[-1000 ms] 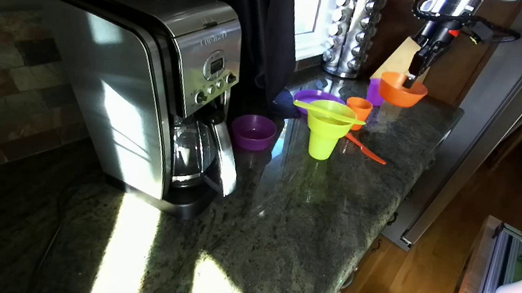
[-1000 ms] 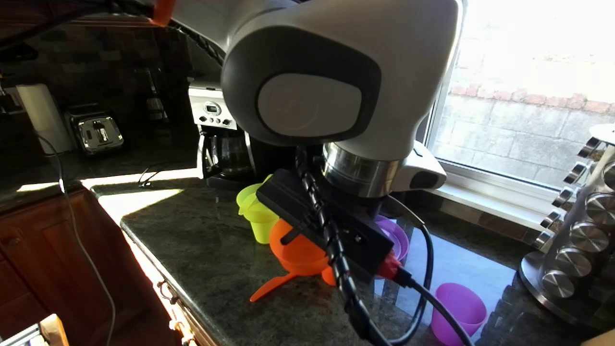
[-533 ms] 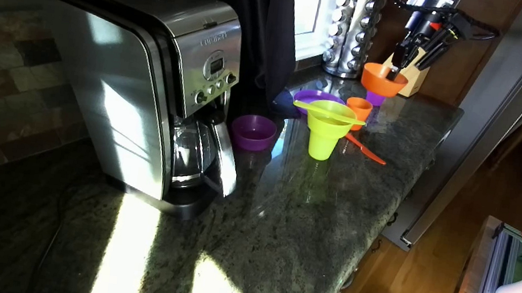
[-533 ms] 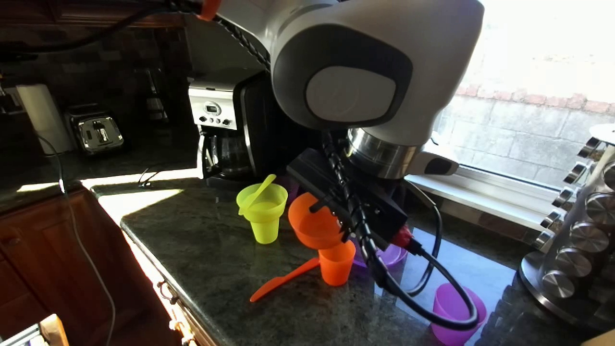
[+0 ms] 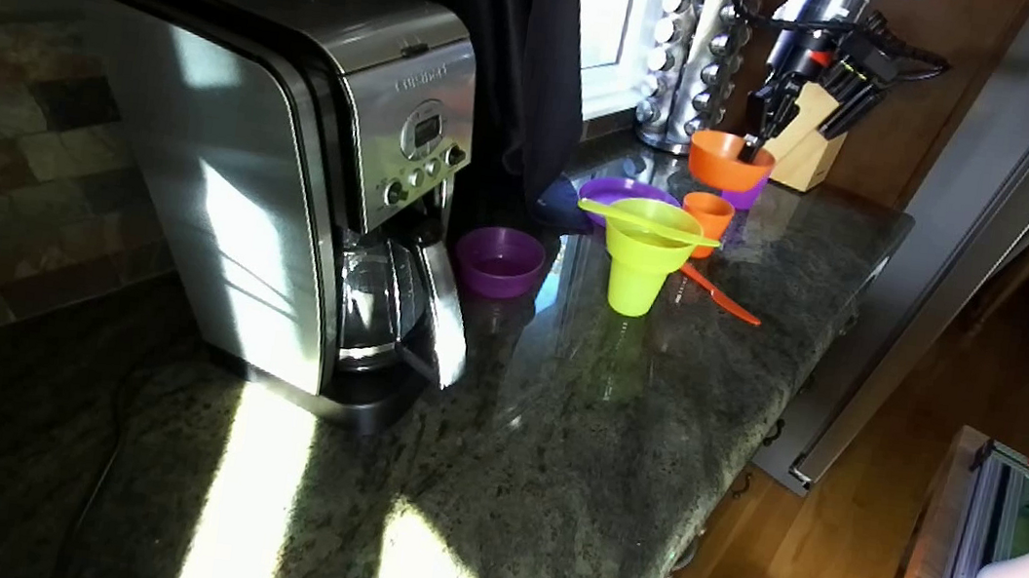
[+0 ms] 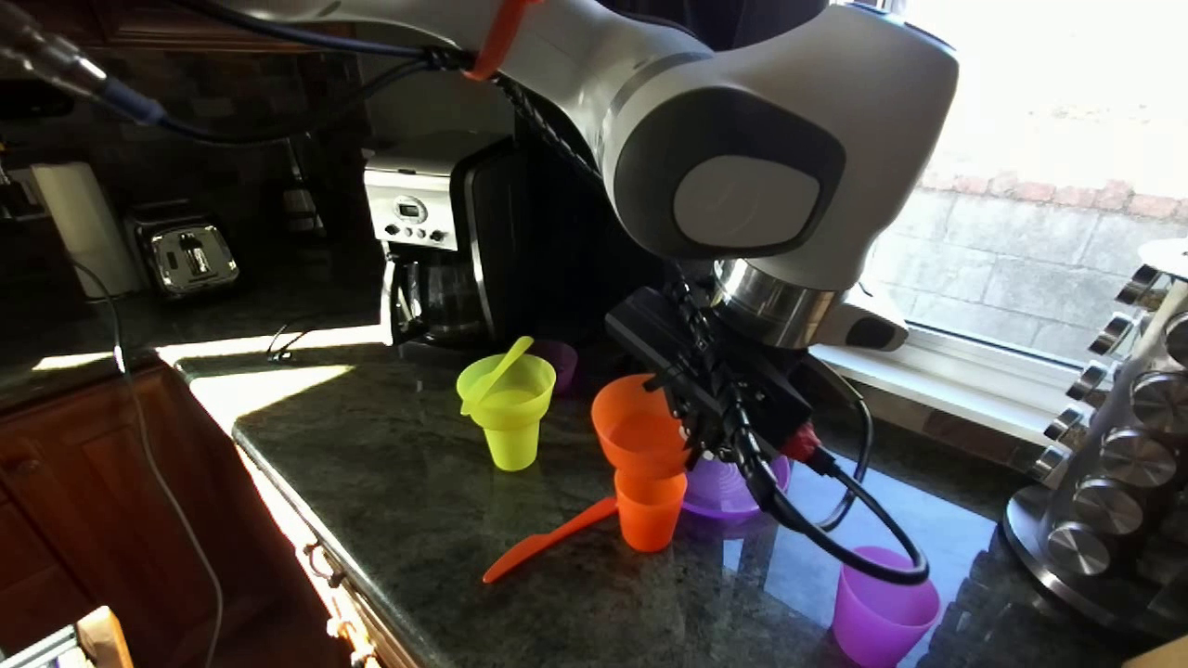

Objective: Put the orange bowl on top of the orange cup then place the orange knife on top of the orange bowl.

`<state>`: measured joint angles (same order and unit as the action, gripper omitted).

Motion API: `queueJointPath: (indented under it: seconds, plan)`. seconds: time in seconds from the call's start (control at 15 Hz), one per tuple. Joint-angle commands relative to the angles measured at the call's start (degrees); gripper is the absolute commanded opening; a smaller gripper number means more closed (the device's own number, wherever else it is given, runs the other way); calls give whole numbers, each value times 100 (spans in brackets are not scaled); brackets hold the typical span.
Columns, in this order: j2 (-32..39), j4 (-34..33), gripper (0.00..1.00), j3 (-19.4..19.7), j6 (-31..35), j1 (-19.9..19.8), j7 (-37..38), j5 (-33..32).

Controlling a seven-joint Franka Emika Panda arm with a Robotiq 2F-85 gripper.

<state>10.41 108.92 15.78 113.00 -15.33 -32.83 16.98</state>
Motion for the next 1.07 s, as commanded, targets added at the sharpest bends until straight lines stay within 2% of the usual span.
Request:
queueJointPath:
  seconds: [0.0,1.0]
  plan:
    - [284,-250,1,-154,-170,-169,180,-43]
    - [400,-140,1,-261,-17,-263,352,-182]
